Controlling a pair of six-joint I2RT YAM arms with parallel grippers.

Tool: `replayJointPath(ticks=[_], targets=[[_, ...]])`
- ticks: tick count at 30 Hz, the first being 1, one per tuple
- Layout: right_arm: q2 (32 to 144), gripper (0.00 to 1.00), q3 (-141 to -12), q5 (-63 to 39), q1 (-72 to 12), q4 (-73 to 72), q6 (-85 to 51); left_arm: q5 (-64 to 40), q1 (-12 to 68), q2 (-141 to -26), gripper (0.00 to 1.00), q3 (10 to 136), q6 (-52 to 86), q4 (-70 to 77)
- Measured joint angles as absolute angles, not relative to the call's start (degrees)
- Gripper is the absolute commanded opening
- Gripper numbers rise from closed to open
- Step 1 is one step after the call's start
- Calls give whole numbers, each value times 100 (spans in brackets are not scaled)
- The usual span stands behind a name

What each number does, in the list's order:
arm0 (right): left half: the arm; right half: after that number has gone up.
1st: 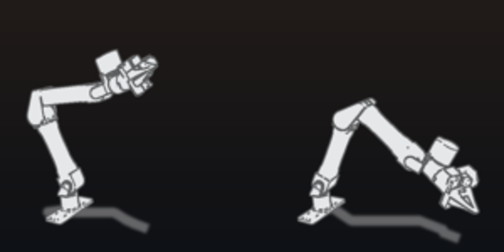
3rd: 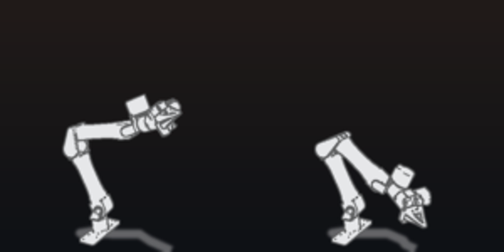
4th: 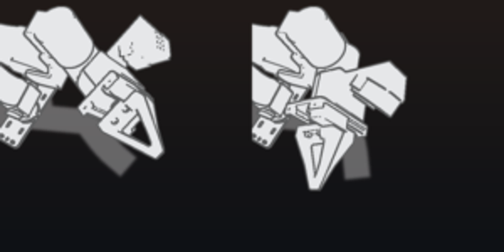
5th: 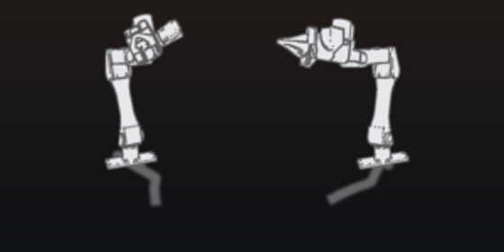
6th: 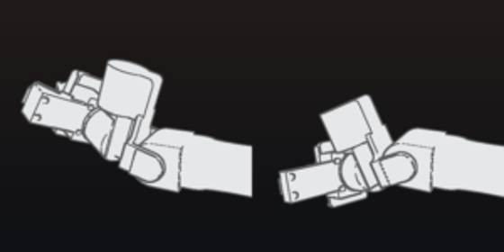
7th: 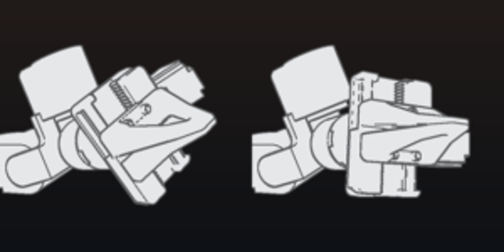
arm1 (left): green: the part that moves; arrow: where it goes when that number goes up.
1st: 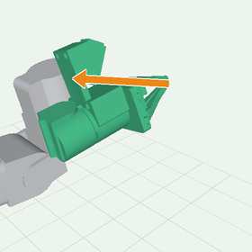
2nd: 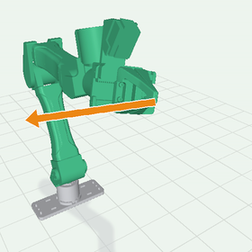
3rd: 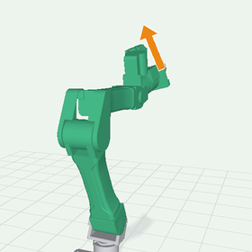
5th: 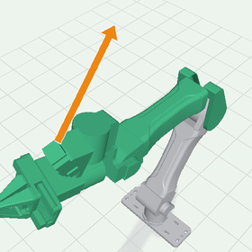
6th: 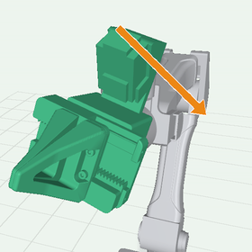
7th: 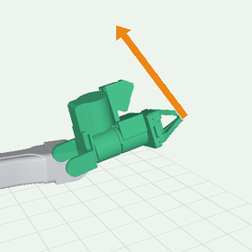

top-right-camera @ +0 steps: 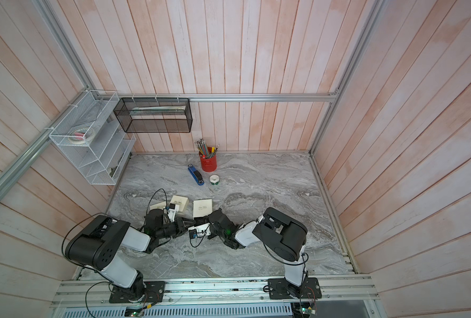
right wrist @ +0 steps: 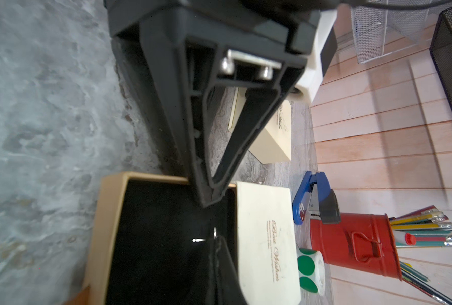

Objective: Place the earrings into the drawer-style jewelry box
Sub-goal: Adjust the earring in the inner lining.

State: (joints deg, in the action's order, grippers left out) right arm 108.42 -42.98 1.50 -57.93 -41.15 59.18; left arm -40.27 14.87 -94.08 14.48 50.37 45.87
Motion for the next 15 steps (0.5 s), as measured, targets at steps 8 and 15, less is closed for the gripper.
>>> replayJointPath(ticks=[8, 15], targets=[[10866, 0, -4296, 276, -5795, -4123, 6093, -4027, 1487, -9408, 29, 1452, 5035, 4587], [10895, 0, -4285, 309, -5837, -4185, 6333, -4027, 1487, -9408, 29, 1457, 5035, 4582]])
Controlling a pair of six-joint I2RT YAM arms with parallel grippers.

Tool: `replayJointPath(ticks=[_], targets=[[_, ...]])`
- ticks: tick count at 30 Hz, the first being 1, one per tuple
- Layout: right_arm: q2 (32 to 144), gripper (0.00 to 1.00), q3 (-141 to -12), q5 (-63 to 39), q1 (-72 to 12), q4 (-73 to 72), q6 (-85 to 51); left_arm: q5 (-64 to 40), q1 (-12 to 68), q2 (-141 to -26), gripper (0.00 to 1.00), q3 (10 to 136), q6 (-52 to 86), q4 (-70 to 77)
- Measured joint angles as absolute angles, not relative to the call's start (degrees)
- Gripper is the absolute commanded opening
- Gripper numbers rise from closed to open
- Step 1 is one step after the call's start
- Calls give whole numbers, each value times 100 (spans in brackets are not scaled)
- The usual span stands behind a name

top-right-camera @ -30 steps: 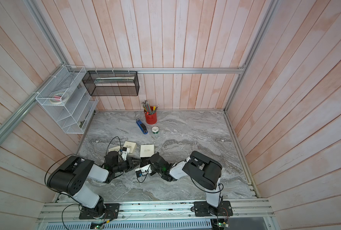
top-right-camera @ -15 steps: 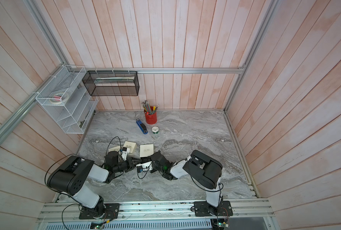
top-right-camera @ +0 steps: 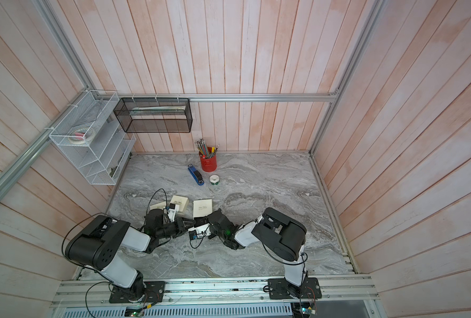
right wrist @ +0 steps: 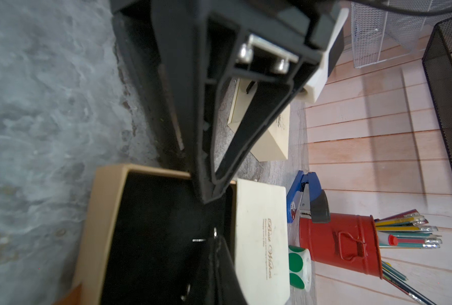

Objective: Place the earrings into the drawer-style jewelry box
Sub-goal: Adjust the earring in the inner lining.

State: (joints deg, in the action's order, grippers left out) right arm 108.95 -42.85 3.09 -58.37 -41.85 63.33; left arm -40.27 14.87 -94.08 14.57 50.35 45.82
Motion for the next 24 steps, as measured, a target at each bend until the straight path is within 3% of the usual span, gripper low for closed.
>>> replayJointPath(ticks=[24], targets=[[10984, 0, -3916, 314, -5909, -5057, 6274, -4025, 1487, -9406, 28, 1463, 5035, 4576]])
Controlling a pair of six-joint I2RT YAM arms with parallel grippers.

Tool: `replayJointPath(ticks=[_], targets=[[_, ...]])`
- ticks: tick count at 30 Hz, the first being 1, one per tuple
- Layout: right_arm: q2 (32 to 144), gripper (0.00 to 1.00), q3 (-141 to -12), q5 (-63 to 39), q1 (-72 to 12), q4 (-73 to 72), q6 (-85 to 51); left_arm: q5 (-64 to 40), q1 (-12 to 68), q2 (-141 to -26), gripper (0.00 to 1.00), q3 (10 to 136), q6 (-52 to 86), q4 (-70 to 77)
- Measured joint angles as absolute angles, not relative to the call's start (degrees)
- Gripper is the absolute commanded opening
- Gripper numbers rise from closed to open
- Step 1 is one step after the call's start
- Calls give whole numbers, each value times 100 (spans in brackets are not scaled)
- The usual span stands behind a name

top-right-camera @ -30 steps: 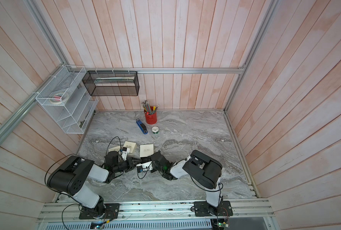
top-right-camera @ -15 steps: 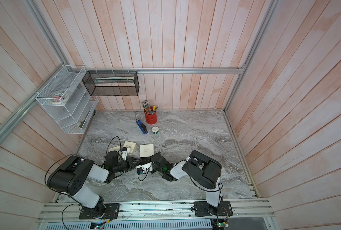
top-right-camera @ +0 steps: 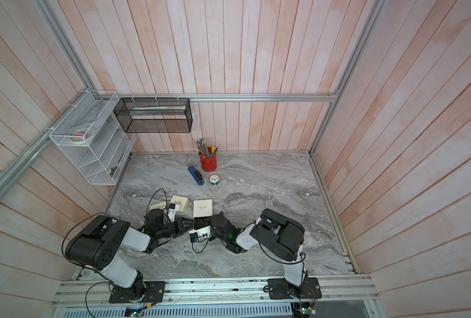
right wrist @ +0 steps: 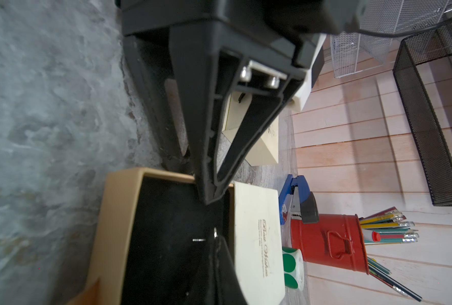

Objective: Place the earrings into the drawer-style jewelry box
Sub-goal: Adjust the earring in the inner lining.

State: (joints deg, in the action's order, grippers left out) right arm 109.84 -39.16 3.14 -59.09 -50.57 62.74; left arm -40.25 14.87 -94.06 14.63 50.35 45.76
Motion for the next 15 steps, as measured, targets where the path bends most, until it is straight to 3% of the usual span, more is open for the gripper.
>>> replayJointPath(ticks=[15], targets=[[10853, 0, -3876, -75, -5754, -4880, 5959, -4005, 1487, -9266, 28, 1570, 5017, 4241]])
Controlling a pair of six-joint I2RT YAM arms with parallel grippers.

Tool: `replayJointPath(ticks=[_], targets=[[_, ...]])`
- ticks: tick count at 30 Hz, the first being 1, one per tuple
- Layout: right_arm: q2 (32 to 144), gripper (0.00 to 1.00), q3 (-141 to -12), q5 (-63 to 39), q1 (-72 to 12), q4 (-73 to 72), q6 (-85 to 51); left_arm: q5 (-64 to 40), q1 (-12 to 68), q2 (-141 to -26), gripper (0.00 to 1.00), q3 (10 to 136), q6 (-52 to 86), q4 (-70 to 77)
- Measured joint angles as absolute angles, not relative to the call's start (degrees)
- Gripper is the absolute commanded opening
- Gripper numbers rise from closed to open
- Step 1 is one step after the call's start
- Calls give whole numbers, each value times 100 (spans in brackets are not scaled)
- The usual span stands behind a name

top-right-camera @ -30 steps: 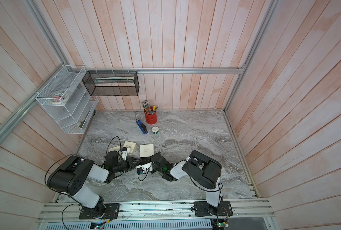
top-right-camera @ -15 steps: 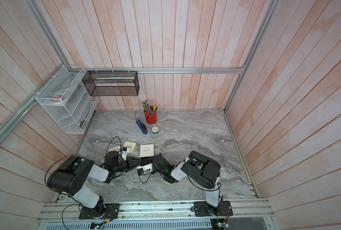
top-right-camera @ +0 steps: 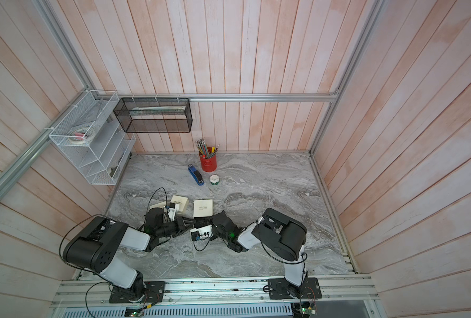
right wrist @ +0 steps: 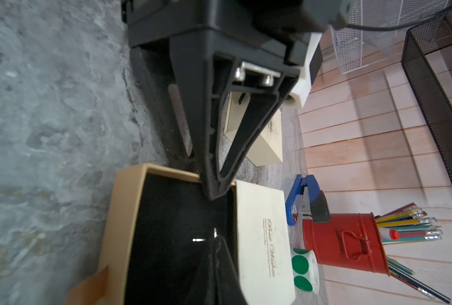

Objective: Place the earrings into the drawer-style jewelry box
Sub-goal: Adjust the earring in the inner lining.

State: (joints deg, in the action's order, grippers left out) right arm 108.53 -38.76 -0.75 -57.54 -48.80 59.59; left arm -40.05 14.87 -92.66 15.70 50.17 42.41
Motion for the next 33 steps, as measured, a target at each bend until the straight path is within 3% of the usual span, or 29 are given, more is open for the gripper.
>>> replayJointPath(ticks=[33], targets=[[10735, 0, -4093, -454, -5684, -4128, 6755, -4047, 1476, -9450, 27, 1610, 5019, 4456]])
